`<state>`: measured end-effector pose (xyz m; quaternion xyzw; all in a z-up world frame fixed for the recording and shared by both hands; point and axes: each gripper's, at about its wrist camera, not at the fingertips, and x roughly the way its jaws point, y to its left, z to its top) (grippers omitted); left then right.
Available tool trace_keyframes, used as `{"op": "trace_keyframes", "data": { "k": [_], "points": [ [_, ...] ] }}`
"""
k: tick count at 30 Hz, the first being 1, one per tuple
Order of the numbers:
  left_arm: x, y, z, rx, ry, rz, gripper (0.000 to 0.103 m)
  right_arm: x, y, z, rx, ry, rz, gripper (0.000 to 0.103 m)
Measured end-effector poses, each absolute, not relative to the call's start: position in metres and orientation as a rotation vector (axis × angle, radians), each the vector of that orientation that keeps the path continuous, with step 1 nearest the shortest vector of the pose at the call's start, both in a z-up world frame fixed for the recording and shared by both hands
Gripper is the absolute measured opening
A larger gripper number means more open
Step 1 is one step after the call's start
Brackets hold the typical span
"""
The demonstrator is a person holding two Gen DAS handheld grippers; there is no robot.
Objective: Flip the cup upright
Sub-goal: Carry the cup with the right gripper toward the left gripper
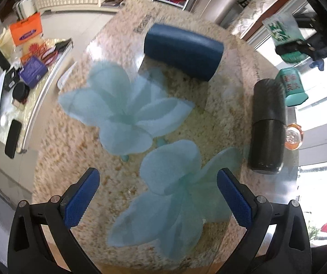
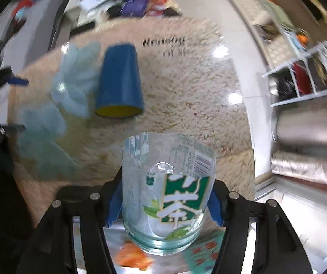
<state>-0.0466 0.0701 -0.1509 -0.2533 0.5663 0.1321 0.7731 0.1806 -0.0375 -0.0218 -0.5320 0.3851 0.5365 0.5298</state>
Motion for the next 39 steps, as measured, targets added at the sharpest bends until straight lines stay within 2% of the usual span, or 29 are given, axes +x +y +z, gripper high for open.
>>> {"op": "trace_keyframes", "data": {
  "k": [4,11,16,23,29,39],
  "points": [
    [-0.045,0.075,-0.136,-0.544,1.191,0.256,0.103,0.149,-0.062,0.000,-1.092,0.985,1.223,0.060],
    [-0.049,0.077,-0.124,-0.499,1.174,0.195,0.103,0.085,-0.098,-0.004,-0.719,1.166,1.112,0.060],
    [-0.058,0.074,-0.127,-0.449,1.201,0.159,0.103,0.037,-0.120,-0.043,-0.503,1.289,1.050,0.060],
    [-0.078,0.065,-0.141,-0.408,1.272,0.115,0.103,-0.014,-0.131,-0.126,-0.260,1.486,0.940,0.060],
    [-0.083,0.059,-0.153,-0.383,1.332,0.097,0.103,-0.028,-0.140,-0.156,-0.197,1.588,0.808,0.060],
    [-0.082,0.044,-0.161,-0.314,1.388,0.064,0.103,-0.024,-0.112,-0.153,-0.244,1.546,0.688,0.064]
  ]
}}
